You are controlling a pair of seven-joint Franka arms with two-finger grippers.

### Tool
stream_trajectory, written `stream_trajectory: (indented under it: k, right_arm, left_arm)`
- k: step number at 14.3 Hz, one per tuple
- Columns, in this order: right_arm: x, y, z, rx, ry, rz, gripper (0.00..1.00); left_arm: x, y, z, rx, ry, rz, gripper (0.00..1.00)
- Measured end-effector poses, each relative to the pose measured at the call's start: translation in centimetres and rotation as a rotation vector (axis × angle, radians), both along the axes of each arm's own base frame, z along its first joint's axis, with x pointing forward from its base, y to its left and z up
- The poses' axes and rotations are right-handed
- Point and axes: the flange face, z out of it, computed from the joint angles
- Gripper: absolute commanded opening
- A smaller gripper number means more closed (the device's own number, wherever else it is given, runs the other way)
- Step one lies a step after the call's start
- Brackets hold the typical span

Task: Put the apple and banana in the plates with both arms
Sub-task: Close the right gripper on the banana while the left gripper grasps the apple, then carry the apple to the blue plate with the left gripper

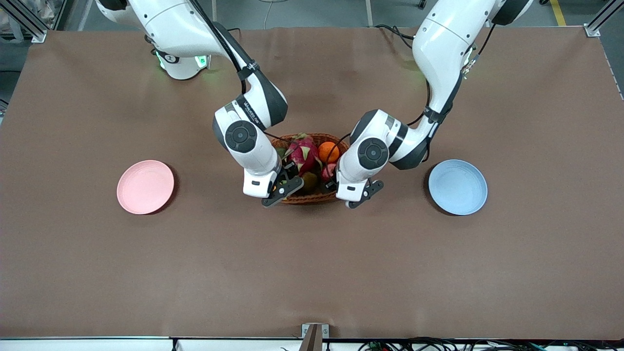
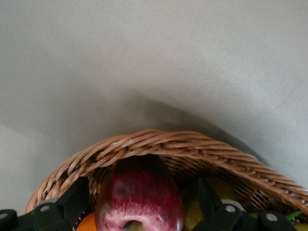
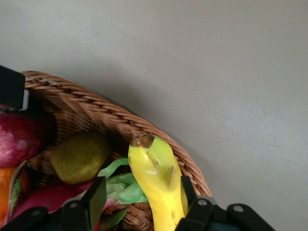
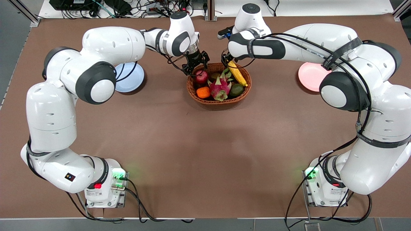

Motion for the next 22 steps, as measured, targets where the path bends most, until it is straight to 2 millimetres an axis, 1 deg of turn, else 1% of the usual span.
stream_trajectory:
  k: [2,7,8,9,10,12,13,14,18,19,20,21,22]
  right_arm:
    - [0.1,0.0,-0.3,0.003,-0.008,0.003,0.69]
    - [0.3,0.1,-1.2,0.005,-0.017,0.008,0.69]
    - [0.3,0.1,-1.3,0.006,-0.021,0.01,0.69]
    - [0.3,0.1,-1.3,0.005,-0.023,0.013,0.69]
    - [0.3,0.1,-1.3,0.005,-0.023,0.015,0.66]
    - [0.3,0.1,-1.4,0.003,-0.026,0.022,0.64]
    - [0.4,0.0,-1.4,0.002,-0.03,0.026,0.64]
    - [0.4,0.0,-1.4,-0.001,-0.037,0.03,0.63]
    - [0.5,-0.1,-1.6,-0.02,-0.051,0.048,0.58]
    - [0.5,-0.1,-1.7,-0.024,-0.053,0.051,0.54]
    - [0.5,-0.1,-1.8,-0.029,-0.055,0.057,0.53]
    - [0.6,-0.1,-1.9,-0.032,-0.057,0.061,0.47]
    - [0.6,-0.1,-2.0,-0.033,-0.058,0.066,0.43]
  left_arm:
    - [-0.3,-0.2,-0.2,0.001,0.004,-0.004,1.0]
    - [-0.9,-1.0,-0.2,0.002,0.006,-0.01,0.92]
    - [-1.0,-1.0,-0.2,0.003,0.007,-0.01,0.88]
    - [-1.1,-1.0,-0.3,0.004,0.008,-0.011,0.81]
    - [-1.2,-1.1,-0.4,0.005,0.01,-0.012,0.68]
    - [-1.3,-1.1,-0.4,0.006,0.011,-0.014,0.53]
    - [-1.3,-1.2,-0.4,0.005,0.01,-0.014,0.47]
    - [-1.3,-1.2,-0.4,0.005,0.01,-0.014,0.44]
    - [-1.1,-1.2,-0.1,0.002,0.004,-0.012,0.43]
    - [-1.0,-1.3,0.5,-0.003,-0.002,-0.011,0.44]
    - [-0.8,-1.2,1.3,-0.006,-0.007,-0.01,0.44]
    - [-0.6,-1.1,2.4,-0.006,-0.005,-0.011,0.44]
    - [-0.4,-0.8,4.0,-0.007,-0.008,-0.011,0.44]
